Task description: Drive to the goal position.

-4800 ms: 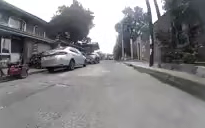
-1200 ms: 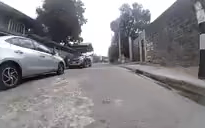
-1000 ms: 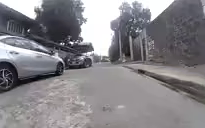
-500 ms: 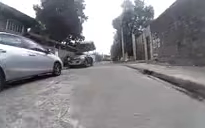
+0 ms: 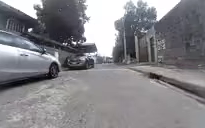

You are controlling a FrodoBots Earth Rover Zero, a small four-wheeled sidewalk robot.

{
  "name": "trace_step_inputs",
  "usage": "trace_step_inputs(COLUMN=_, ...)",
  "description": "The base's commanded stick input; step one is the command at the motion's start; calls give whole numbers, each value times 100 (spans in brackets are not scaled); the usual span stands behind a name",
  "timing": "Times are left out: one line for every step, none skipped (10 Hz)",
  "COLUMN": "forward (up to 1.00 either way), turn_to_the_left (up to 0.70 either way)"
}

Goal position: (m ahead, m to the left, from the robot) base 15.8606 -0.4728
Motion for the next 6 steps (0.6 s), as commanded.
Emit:
trace_step_inputs(forward=100, turn_to_the_left=3)
trace_step_inputs(forward=100, turn_to_the_left=3)
trace_step_inputs(forward=100, turn_to_the_left=3)
trace_step_inputs(forward=100, turn_to_the_left=3)
trace_step_inputs(forward=100, turn_to_the_left=3)
trace_step_inputs(forward=100, turn_to_the_left=3)
